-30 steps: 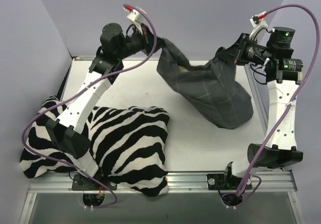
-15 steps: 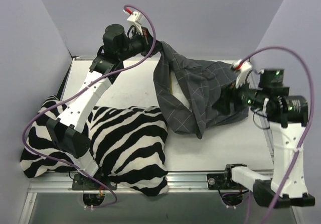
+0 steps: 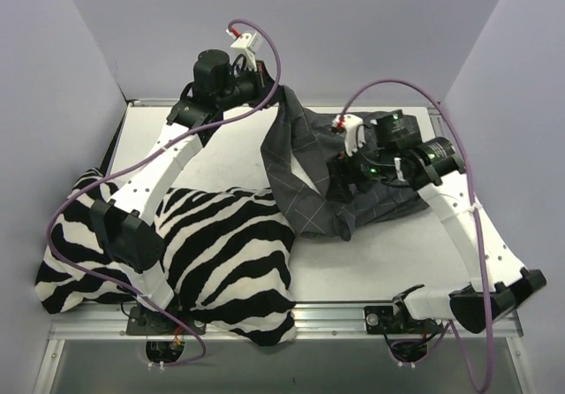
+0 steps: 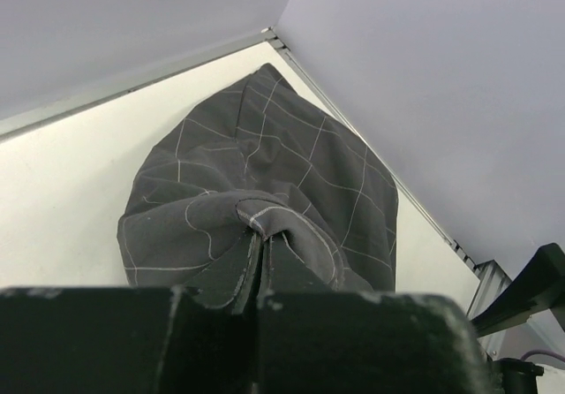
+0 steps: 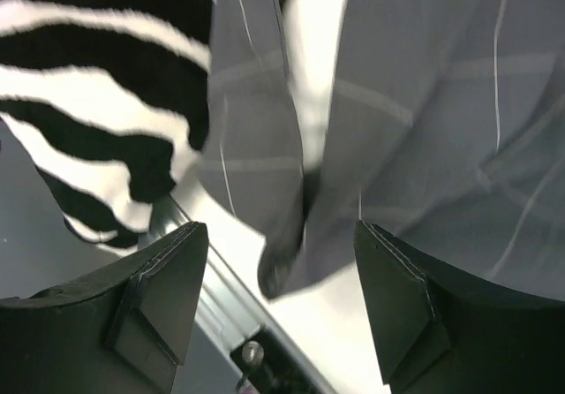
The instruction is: Put the pillow into the pillowcase
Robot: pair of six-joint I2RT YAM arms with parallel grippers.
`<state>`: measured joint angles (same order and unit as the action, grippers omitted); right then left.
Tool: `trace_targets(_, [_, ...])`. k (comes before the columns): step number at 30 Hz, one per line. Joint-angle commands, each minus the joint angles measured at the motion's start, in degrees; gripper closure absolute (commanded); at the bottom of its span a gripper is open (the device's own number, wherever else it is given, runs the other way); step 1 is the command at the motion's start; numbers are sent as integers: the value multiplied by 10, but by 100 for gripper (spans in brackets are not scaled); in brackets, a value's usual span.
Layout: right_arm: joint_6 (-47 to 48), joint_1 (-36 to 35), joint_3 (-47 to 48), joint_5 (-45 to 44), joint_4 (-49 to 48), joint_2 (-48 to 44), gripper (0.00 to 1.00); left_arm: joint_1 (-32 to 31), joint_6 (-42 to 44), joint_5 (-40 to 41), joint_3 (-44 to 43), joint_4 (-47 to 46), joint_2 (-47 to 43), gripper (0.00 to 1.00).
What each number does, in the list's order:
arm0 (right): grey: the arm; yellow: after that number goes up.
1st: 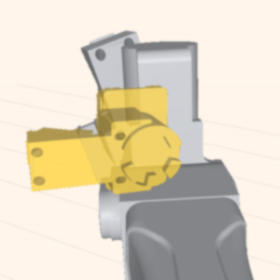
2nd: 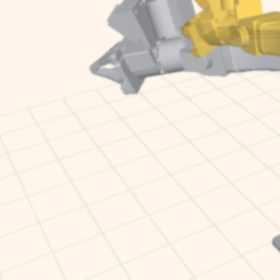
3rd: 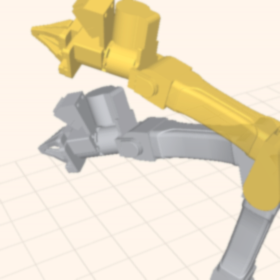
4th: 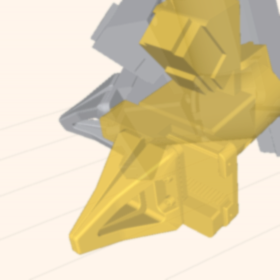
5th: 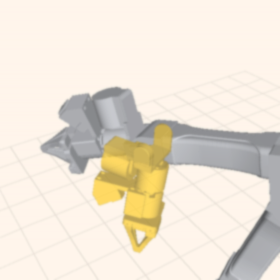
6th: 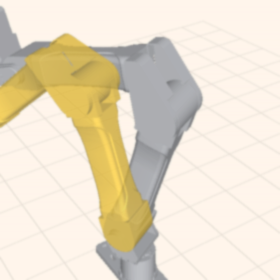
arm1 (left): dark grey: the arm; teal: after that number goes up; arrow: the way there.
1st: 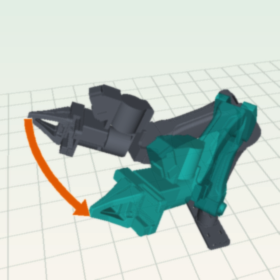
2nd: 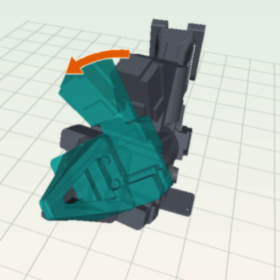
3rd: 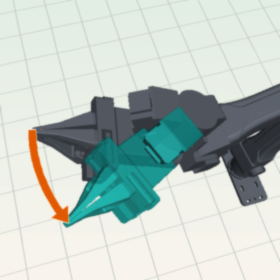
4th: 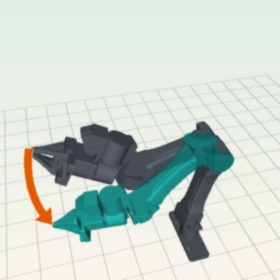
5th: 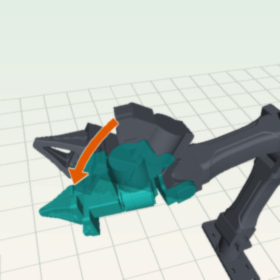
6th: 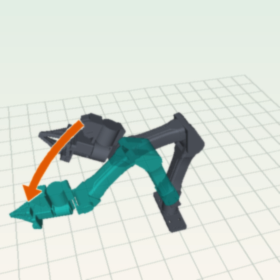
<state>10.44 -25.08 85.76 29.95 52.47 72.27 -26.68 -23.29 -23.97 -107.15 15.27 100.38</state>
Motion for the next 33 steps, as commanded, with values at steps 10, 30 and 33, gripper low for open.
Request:
trace_targets(10, [-27, -82, 122, -46, -52, 208, 27, 29, -43, 4, -8, -91, -16, 100])
trace_targets(30, [-104, 90, 459, 8, -185, 137, 100, 150, 55, 147, -440, -265, 155, 100])
trace_targets(33, [-120, 219, 363, -21, -196, 59, 100, 101, 74, 119, -428, -282, 159, 91])
